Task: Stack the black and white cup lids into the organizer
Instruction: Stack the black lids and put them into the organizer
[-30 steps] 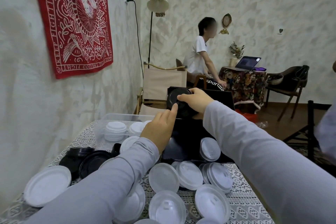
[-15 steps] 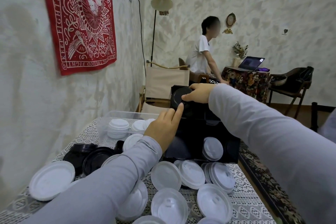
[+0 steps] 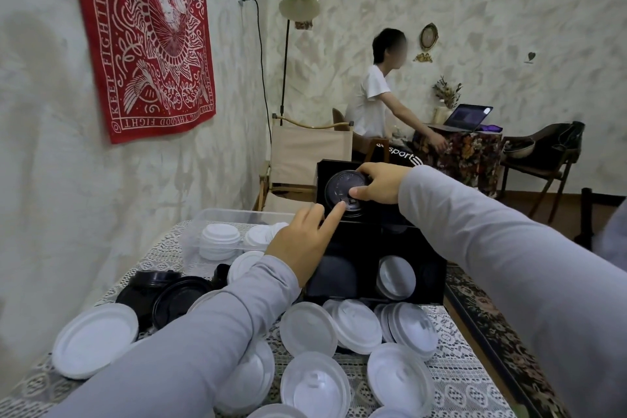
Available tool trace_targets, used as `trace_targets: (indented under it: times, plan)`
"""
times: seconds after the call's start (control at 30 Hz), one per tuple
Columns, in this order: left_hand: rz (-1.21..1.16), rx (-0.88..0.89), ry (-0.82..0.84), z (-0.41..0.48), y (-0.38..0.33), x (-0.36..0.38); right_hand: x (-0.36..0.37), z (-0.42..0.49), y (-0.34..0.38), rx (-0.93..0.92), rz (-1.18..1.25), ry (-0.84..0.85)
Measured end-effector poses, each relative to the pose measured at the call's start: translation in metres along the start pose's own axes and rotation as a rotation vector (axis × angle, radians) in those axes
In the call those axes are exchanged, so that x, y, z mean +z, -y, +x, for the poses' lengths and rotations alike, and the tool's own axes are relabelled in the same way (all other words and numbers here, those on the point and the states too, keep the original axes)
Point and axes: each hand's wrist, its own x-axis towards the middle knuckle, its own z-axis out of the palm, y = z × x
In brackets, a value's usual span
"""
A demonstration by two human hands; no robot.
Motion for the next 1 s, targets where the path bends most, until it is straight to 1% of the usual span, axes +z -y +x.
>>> trace_targets:
  times: [0.2,0.4,0.53,0.67,0.8,0.87,0.93,1.0]
  plan:
    - [-0.030,0.033,0.000,0.000,0.002,0.002,0.017,0.009,-0.007,0.005,-0.054,-0.079]
    - [-0.045,0.069,0.014,0.003,0.005,0.006,0.028,0.009,-0.013,0.013,-0.024,-0.130]
    - [-0.044,0.085,0.009,0.003,0.007,0.010,0.036,0.011,-0.020,-0.024,0.005,-0.205]
    - [-0.045,0.100,0.003,0.004,0.007,0.012,0.049,0.011,-0.026,-0.040,-0.059,-0.290]
    - [-0.046,0.078,0.014,0.006,0.006,0.013,0.059,0.007,-0.029,-0.085,-0.041,-0.433]
    - [-0.050,0.066,0.029,0.006,0.007,0.013,0.062,0.006,-0.031,-0.140,-0.016,-0.555]
    - [-0.059,0.045,0.048,0.007,0.006,0.011,0.066,0.003,-0.033,-0.276,-0.021,-0.702]
    - [-0.081,0.011,0.069,0.010,0.005,0.008,0.071,0.001,-0.036,-0.440,-0.088,-0.830]
